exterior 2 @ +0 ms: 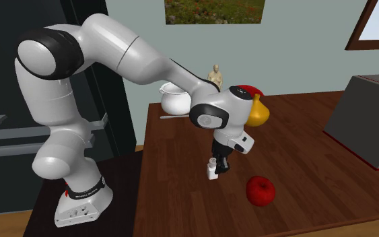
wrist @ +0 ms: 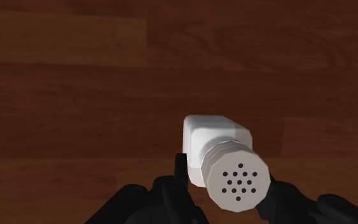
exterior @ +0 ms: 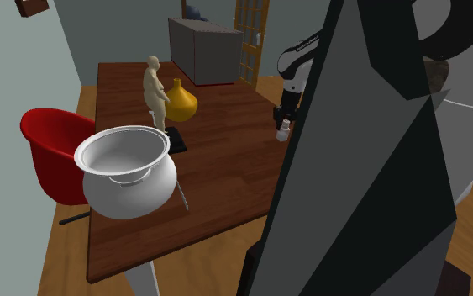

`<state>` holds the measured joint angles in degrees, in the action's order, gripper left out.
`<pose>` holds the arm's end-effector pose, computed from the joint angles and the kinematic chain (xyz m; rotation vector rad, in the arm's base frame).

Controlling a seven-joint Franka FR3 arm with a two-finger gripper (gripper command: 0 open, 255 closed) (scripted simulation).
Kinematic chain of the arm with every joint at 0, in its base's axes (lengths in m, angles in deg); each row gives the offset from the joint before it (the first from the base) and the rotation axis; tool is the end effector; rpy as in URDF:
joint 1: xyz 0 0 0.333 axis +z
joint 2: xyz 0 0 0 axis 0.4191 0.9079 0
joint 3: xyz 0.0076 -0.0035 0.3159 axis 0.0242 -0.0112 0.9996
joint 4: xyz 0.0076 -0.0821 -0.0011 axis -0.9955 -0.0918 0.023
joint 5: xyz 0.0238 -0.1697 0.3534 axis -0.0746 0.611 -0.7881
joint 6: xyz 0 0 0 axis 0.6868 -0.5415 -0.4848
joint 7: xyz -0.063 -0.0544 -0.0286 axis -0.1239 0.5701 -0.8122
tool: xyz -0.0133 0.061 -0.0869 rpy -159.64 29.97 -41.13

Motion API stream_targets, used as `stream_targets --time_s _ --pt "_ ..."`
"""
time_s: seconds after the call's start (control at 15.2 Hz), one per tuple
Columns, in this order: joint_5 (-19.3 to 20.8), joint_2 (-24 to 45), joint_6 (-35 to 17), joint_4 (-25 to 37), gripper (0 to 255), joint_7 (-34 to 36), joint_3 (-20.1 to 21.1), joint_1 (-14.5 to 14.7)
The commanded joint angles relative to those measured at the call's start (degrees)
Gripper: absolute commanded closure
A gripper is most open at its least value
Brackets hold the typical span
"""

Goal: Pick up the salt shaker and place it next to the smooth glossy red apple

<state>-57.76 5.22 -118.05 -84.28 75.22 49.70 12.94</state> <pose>0.5102 -0.1994 0.3496 -2.9954 0.3828 0.1127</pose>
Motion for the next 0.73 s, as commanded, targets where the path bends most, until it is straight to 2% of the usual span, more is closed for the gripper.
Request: stream_targets --time_s 0.0,0.33,0.59,0.66 --pt "0.00 0.00 -0.01 0.00 0 0.00 0.00 0.00" --pt "0.00 0.00 -0.01 0.00 0 0.00 0.00 0.00" --pt "1.05 -2.53 7.00 4.53 0 0.68 -0.38 -0.25" --pt "1.05 -2.53 7.00 4.53 0 0.68 -0.38 -0.25"
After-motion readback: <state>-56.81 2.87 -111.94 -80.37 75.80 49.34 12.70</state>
